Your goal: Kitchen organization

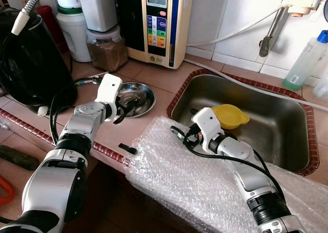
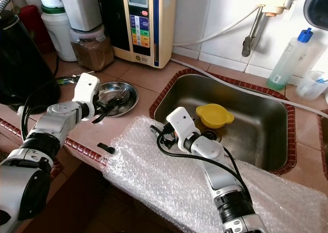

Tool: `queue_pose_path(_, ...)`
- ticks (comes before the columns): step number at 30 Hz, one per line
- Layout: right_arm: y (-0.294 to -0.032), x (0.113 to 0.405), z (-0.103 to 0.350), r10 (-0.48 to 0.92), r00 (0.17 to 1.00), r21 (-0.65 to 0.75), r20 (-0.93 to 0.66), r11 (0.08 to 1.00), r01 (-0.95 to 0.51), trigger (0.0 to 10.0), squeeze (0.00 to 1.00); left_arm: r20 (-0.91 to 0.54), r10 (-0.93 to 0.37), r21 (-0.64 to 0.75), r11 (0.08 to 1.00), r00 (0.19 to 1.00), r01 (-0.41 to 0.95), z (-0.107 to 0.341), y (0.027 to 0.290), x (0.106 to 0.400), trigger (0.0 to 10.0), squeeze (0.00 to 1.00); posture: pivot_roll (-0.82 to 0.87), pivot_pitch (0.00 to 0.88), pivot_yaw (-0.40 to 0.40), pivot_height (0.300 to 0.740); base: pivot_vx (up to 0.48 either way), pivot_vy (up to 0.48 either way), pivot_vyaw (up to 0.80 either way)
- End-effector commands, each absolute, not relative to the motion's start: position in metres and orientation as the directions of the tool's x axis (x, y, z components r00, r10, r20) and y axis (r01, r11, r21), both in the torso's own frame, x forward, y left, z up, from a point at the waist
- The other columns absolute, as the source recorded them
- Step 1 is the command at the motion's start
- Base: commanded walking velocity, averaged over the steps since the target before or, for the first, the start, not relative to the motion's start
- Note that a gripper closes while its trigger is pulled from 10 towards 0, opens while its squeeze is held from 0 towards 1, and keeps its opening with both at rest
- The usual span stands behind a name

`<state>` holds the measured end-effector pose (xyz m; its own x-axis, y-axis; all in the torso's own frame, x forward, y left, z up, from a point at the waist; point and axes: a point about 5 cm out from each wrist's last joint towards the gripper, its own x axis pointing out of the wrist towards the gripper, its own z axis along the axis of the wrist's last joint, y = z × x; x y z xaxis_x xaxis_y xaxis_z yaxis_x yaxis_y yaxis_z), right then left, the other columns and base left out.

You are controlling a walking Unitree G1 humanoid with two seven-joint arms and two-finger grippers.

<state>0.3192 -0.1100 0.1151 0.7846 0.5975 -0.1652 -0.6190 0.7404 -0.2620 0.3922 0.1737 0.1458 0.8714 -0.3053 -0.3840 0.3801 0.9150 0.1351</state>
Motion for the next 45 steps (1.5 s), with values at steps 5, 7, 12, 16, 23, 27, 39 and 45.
queue_pose_path(5,-0.112,0.318,0.113,0.594,0.785,-0.262,-0.174,0.741,-0.619,10.0,0.00,-0.438,-0.333,0.123,0.898,0.835,0.423,0.139,0.175,0.389,0.0,0.00,0.07,0.000,0.045,0.740,0.000,0.000,0.00)
queue_pose_path(7,-0.112,0.318,0.113,0.594,0.785,-0.263,-0.175,0.741,-0.618,10.0,0.00,-0.451,-0.342,0.126,0.890,0.824,0.438,0.138,0.175,0.388,0.0,0.00,0.07,0.000,0.045,0.740,0.000,0.000,0.00)
queue_pose_path(12,-0.112,0.318,0.112,0.594,0.785,-0.261,-0.176,0.741,-0.619,10.0,0.00,-0.463,-0.354,0.130,0.880,0.812,0.457,0.136,0.174,0.388,0.0,0.00,0.07,0.000,0.045,0.740,0.000,0.000,0.00)
queue_pose_path(16,-0.112,0.318,0.112,0.593,0.785,-0.262,-0.176,0.741,-0.618,10.0,0.00,-0.470,-0.357,0.131,0.877,0.808,0.463,0.136,0.174,0.388,0.0,0.00,0.07,0.000,0.044,0.740,0.000,0.000,0.00)
queue_pose_path(23,-0.113,0.318,0.112,0.593,0.786,-0.263,-0.178,0.741,-0.618,10.0,0.00,-0.479,-0.354,0.133,0.875,0.803,0.465,0.134,0.176,0.387,0.0,0.00,0.07,0.000,0.040,0.740,0.000,0.000,0.00)
queue_pose_path(27,-0.113,0.318,0.113,0.593,0.785,-0.263,-0.178,0.740,-0.619,10.0,0.00,-0.478,-0.347,0.133,0.879,0.807,0.457,0.134,0.178,0.387,0.0,0.00,0.07,0.000,0.039,0.740,0.000,0.000,0.00)
queue_pose_path(39,-0.114,0.320,0.114,0.591,0.788,-0.268,-0.173,0.741,-0.615,10.0,0.00,-0.414,-0.314,0.160,0.899,0.855,0.407,0.148,0.183,0.392,0.0,0.00,0.07,0.000,0.034,0.740,0.000,0.000,0.00)
queue_pose_path(45,-0.114,0.321,0.115,0.589,0.790,-0.270,-0.170,0.743,-0.613,10.0,0.00,-0.388,-0.288,0.173,0.910,0.876,0.376,0.150,0.187,0.393,0.0,0.00,0.07,0.000,0.033,0.740,0.000,0.000,0.00)
